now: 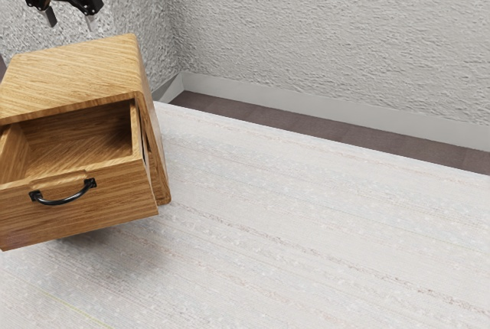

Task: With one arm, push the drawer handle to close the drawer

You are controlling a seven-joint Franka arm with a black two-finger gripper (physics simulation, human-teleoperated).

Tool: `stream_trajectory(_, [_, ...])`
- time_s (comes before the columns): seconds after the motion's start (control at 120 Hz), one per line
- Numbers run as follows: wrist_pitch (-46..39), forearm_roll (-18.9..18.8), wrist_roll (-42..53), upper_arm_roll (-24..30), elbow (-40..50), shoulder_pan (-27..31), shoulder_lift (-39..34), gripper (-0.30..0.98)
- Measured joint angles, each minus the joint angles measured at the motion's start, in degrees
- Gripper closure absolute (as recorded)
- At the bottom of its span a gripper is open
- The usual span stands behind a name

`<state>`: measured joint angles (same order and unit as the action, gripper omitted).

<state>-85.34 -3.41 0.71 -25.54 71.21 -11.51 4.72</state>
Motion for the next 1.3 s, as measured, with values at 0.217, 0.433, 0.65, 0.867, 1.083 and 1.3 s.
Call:
stream_trajectory(0.217, [0.54, 2.72, -0.28, 0.61, -3.24, 3.79, -2.22, 0.02])
stream_trajectory(0.433, [5.28, 1.35, -3.82, -0.21, -7.46, -3.42, -6.13, 0.02])
stream_trajectory(0.65, [7.52, 4.65, -6.46, 0.13, 1.13, -11.92, -11.42, 0.02])
stream_trajectory(0.867, [4.7, 10.5, -9.62, 24.97, 39.73, 21.31, -40.47, 0.02])
stream_trajectory(1.083, [9.47, 19.47, -12.49, 35.63, 61.37, 40.1, -65.17, 0.02])
stream_trajectory(1.3, [7.18, 28.06, -15.29, 44.4, 73.98, 38.31, -66.42, 0.02])
